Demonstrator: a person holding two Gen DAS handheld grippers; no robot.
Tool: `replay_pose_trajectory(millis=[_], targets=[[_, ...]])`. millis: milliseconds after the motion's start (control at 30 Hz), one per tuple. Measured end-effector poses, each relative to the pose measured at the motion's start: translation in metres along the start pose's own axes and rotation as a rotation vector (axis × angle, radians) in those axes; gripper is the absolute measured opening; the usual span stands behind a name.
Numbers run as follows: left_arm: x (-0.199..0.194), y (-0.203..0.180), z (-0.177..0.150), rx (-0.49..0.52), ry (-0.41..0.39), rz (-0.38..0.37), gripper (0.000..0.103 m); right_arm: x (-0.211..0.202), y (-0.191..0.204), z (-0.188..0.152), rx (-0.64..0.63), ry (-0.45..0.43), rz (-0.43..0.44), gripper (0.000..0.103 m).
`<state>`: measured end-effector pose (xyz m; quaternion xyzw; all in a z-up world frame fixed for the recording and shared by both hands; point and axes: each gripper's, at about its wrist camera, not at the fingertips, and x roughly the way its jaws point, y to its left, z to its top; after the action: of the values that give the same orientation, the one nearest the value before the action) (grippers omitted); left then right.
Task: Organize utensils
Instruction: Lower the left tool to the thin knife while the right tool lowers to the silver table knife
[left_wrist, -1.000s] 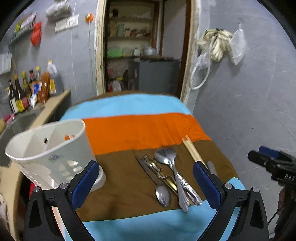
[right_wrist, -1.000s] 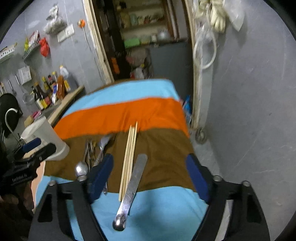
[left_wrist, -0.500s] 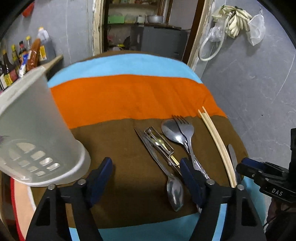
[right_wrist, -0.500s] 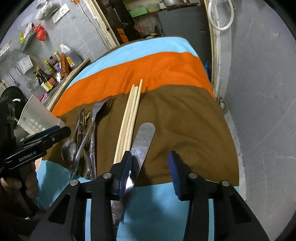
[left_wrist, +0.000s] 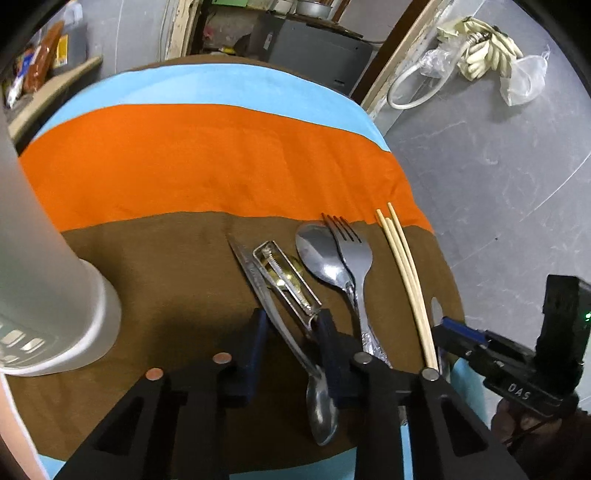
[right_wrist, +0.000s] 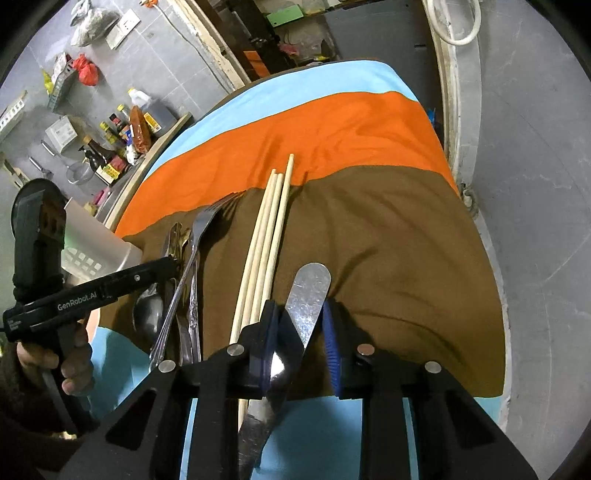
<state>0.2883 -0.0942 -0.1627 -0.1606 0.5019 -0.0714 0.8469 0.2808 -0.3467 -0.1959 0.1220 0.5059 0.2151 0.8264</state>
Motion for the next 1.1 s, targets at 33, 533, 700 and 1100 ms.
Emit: replay_pose_trajectory(millis=[33, 533, 700, 1100], targets=[[0.001, -0.001, 0.0, -0.003, 0.002, -0.007, 0.023, -0.001, -0.003, 0.0, 0.011, 0.001, 0.009, 0.021], [-0.003, 0.018, -0.008, -0.153, 0.025, -0.128, 0.016, 0.002, -0.012, 0.003, 0.076, 0.045, 0.056, 0.012], [-0.011, 0.02, -0.014, -0.162, 0.023, -0.144, 0.016, 0.002, -0.012, 0.003, 0.067, 0.049, 0.051, 0.013], [-0.001, 0.032, -0.009, -0.219, 0.052, -0.151, 0.012, 0.005, -0.016, 0.005, 0.073, 0.067, 0.065, 0.013]])
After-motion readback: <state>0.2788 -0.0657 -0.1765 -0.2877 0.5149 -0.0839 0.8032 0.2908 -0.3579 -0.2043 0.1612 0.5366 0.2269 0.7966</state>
